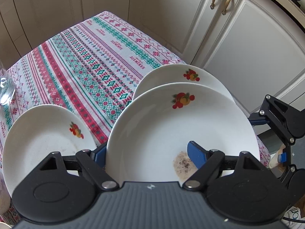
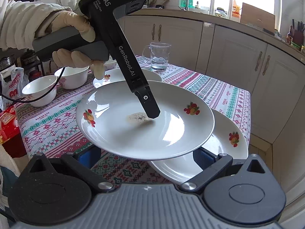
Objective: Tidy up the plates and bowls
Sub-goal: 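Lower the stained plate onto the other plate and open the left tool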
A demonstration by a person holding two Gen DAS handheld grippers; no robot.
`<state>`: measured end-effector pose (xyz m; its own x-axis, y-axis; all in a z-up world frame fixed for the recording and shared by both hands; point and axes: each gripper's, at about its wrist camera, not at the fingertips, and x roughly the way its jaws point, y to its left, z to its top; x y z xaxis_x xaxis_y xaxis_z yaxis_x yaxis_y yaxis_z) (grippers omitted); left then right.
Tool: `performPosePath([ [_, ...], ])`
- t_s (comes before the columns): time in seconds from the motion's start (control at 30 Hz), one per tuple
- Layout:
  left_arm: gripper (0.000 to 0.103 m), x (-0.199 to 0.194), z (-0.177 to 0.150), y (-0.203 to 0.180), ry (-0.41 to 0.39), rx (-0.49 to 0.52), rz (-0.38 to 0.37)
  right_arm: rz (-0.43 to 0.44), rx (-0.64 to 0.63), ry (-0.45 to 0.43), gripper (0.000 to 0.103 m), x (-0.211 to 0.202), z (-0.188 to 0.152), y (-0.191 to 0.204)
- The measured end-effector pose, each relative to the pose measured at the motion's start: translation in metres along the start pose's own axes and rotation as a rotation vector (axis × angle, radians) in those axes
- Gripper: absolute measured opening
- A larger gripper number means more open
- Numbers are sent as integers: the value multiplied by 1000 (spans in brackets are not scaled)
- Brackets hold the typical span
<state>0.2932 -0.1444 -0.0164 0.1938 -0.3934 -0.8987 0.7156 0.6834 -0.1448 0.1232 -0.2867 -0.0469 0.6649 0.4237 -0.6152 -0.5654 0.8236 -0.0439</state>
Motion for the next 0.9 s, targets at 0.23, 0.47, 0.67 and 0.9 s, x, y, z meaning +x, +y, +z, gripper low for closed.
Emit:
performPosePath([
  [0.23,84,14,13,-4,11,17,-3,-16,22,-2,103,-2,-5,-15],
  [0.47,84,22,25,-7,13,27,8,-21,52,-9,103,-1,-8,-28],
  [0.67,84,30,33,-11,19,44,22,-25,74,-11,103,2,-11,-35],
  [0.9,84,38,40,-16,37,57,56,-11,119,-10,103,6,-17,-44],
])
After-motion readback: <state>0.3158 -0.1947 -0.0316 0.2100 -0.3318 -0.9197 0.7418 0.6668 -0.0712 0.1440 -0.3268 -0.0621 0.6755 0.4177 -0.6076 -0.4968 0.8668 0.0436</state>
